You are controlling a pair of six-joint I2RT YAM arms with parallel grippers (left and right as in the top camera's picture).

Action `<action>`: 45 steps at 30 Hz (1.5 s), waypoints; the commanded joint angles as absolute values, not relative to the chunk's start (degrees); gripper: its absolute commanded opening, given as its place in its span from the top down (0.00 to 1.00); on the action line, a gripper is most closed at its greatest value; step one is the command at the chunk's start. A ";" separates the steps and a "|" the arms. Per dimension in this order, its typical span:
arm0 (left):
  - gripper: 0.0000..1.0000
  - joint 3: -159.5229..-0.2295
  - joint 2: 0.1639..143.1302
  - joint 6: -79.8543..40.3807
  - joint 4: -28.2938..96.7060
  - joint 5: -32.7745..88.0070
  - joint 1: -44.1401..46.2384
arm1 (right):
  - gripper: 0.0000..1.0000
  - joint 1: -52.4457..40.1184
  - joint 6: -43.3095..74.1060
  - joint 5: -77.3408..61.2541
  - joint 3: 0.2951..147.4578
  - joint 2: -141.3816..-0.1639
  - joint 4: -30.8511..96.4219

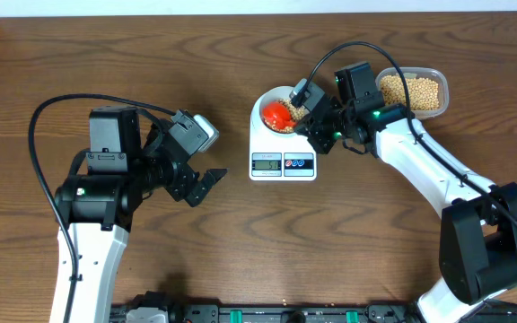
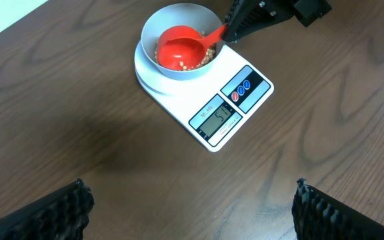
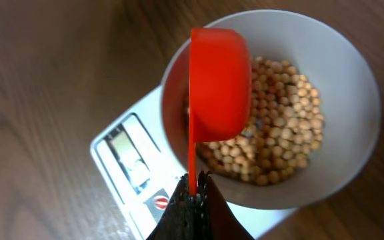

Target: Scoop item into bowl and weigh 50g on scale

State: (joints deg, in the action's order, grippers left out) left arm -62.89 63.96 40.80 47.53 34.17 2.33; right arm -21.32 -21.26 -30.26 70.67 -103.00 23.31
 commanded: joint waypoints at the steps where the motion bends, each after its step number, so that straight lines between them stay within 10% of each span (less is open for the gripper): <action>1: 0.02 -63.99 64.10 41.54 47.55 34.26 2.04 | 0.99 -20.73 -17.61 -34.81 71.13 -101.36 23.24; 45: 0.02 -63.99 64.10 41.54 47.55 34.26 2.04 | 0.99 -22.72 -25.58 -19.64 71.13 -101.38 22.92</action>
